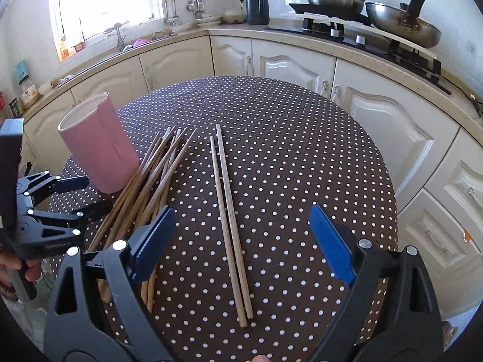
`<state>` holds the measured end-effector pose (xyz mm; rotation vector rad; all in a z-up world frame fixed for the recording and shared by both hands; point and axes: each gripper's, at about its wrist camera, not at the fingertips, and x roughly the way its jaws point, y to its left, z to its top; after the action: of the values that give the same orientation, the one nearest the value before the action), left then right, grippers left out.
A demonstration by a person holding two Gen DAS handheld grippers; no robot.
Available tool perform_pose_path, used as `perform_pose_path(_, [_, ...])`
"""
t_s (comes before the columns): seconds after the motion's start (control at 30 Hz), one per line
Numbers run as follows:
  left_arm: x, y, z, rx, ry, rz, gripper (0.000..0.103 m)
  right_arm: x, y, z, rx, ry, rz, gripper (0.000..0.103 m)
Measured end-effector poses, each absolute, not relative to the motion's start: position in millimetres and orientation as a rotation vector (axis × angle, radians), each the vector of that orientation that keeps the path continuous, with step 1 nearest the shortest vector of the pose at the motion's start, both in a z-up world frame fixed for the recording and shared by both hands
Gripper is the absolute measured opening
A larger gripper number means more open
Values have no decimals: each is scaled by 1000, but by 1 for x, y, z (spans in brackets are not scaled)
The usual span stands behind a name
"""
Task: Organize utensils
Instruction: 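Lower the right gripper onto a loose chopstick and close on it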
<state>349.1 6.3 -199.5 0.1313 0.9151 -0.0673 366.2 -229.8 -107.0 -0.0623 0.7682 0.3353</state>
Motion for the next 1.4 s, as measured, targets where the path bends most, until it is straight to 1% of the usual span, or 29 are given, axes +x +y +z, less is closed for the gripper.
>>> perform_pose_path(0.07, [352, 7, -200, 116, 923, -67, 65, 369, -229, -107, -66, 773, 333, 88])
perform_pose_path(0.27, [358, 3, -201, 116, 935, -72, 65, 382, -230, -111, -65, 811, 349, 88])
perform_pose_path(0.33, [361, 1, -201, 121, 946, -62, 65, 386, -228, -112, -75, 826, 356, 85])
perform_pose_path(0.4, [365, -3, -202, 126, 967, -56, 64, 393, -226, -113, -87, 853, 371, 78])
perform_pose_path(0.43, [367, -3, -201, 125, 971, -55, 61, 397, -225, -114, -97, 869, 377, 76])
perform_pose_path(0.47, [367, -4, -201, 115, 978, -60, 56, 403, -224, -114, -109, 891, 387, 72])
perform_pose_path(0.5, [366, -4, -201, 97, 985, -71, 53, 407, -223, -114, -116, 906, 396, 67])
perform_pose_path(0.57, [367, -4, -200, 66, 993, -83, 42, 415, -221, -113, -135, 935, 410, 59])
perform_pose_path(0.6, [366, -6, -200, 69, 994, -78, 41, 421, -218, -113, -150, 960, 424, 57])
perform_pose_path(0.67, [364, -10, -199, 69, 994, -74, 33, 432, -212, -114, -182, 1005, 446, 53])
perform_pose_path(0.7, [362, -11, -200, 64, 994, -72, 31, 436, -209, -116, -200, 1024, 455, 48])
perform_pose_path(0.77, [357, -14, -201, 55, 989, -70, 21, 444, -204, -119, -232, 1056, 466, 41])
perform_pose_path(0.8, [356, -16, -201, 56, 987, -71, 19, 448, -202, -121, -240, 1075, 476, 36])
perform_pose_path(0.87, [356, -18, -201, 53, 989, -74, 13, 456, -199, -125, -254, 1093, 472, 34])
perform_pose_path(1.03, [357, -30, -202, 53, 1002, -85, 12, 470, -191, -134, -266, 1148, 502, 34])
perform_pose_path(1.1, [362, -33, -201, 46, 1011, -88, 12, 475, -186, -136, -295, 1162, 493, 31])
perform_pose_path(1.33, [389, -41, -195, 13, 1044, -109, 12, 494, -166, -134, -367, 1239, 475, 26])
perform_pose_path(1.37, [393, -43, -195, 6, 1053, -110, 11, 497, -165, -135, -369, 1250, 473, 24])
perform_pose_path(1.4, [397, -44, -194, -1, 1061, -112, 10, 499, -164, -135, -372, 1258, 470, 19])
